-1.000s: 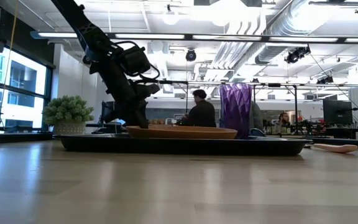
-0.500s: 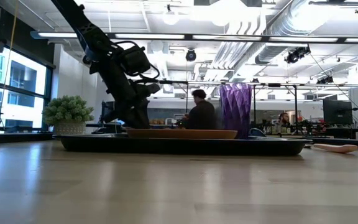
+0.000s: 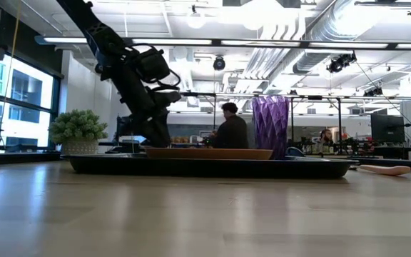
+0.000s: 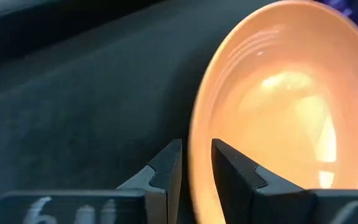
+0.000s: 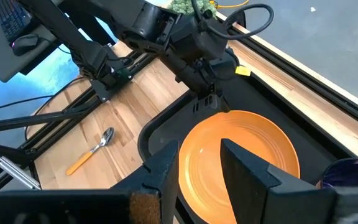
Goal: Pick and place plate/cup/fork/spoon on tray
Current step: Put the orange plate on the center of the black tray
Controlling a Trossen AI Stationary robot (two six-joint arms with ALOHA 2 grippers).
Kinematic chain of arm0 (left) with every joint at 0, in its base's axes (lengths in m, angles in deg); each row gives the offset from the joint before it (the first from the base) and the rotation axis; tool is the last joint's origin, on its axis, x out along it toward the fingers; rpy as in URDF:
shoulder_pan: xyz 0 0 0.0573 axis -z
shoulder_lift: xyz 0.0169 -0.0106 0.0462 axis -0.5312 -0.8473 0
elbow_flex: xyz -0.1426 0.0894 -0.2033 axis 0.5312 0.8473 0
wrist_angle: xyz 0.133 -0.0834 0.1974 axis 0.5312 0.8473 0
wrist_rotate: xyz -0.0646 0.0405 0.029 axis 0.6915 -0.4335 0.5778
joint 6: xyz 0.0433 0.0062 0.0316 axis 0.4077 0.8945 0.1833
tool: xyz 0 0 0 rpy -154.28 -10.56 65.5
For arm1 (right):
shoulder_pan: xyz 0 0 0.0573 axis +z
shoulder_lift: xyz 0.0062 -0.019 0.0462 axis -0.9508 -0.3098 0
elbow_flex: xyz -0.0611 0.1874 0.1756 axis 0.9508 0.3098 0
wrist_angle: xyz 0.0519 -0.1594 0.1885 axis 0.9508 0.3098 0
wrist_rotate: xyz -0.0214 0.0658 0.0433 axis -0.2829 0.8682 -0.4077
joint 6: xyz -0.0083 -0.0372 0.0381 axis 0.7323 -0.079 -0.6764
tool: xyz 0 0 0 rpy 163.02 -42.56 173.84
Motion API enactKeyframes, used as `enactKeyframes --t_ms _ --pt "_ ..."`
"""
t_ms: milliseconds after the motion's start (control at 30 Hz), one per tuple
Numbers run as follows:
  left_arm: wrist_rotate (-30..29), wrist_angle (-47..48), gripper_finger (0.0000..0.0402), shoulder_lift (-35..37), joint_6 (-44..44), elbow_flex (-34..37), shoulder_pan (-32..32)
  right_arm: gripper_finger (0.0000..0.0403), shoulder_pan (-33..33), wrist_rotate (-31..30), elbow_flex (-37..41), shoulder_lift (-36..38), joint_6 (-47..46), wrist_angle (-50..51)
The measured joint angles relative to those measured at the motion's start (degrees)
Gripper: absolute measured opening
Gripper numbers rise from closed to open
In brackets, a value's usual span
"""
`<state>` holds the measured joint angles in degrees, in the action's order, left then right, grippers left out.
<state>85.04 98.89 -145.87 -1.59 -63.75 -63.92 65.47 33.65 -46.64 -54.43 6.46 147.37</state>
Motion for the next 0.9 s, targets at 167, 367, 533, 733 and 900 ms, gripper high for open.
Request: enactKeyframes --t_ms 167,367,533,733,900 --pt "-0.1 2.8 0.0079 0.1 0.0 0.0 -1.8 0.011 0.0 0.0 0.0 0.0 0.0 0.0" --pt "0.4 5.4 0.0079 0.4 -0.4 0.0 -3.1 0.011 0.0 0.2 0.0 0.1 0.4 0.4" --pt "0.5 5.8 0.0079 2.2 -0.4 0.0 -3.4 0.011 0.0 0.2 0.0 0.9 0.4 1.1" --pt "0.5 5.6 0.0079 7.9 0.0 0.0 -3.4 0.011 0.2 -3.5 0.0 1.9 -1.8 9.5" --pt "0.5 5.9 0.0079 14.1 0.1 0.0 -3.4 0.011 0.5 -9.5 0.0 2.9 -7.4 20.3"
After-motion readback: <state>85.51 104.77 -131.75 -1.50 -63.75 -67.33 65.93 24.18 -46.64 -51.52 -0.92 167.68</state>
